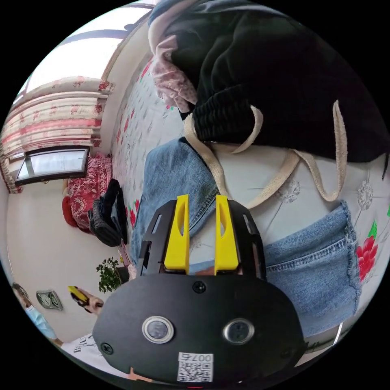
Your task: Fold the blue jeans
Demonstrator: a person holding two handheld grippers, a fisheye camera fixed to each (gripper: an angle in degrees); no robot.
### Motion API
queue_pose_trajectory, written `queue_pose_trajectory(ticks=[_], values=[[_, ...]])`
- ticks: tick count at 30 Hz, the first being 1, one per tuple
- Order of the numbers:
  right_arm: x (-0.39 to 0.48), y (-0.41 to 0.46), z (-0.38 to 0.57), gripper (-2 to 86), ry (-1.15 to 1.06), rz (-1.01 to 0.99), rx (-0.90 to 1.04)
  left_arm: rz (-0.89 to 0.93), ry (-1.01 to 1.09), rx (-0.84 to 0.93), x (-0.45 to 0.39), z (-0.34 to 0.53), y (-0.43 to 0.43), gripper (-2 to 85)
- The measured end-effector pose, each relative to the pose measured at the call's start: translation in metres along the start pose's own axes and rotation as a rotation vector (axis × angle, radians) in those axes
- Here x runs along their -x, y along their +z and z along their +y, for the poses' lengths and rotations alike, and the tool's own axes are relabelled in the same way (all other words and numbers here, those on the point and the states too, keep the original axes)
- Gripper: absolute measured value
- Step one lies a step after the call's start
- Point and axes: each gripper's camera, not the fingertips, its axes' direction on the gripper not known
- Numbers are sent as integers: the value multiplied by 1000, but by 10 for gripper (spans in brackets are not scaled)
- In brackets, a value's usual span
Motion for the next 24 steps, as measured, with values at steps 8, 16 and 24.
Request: queue_pose_trajectory(ticks=[8,16,24], values=[[82,-68,-16,1,-315,-339,-221,-655,-506,435,116,86,50,-8],[109,-70,2,55,-348,80,-148,-1005,-334,648,104,88,121,-8],[34,31,32,80,-19,-28,-91,-1020,-293,643,60,89,116,-8]])
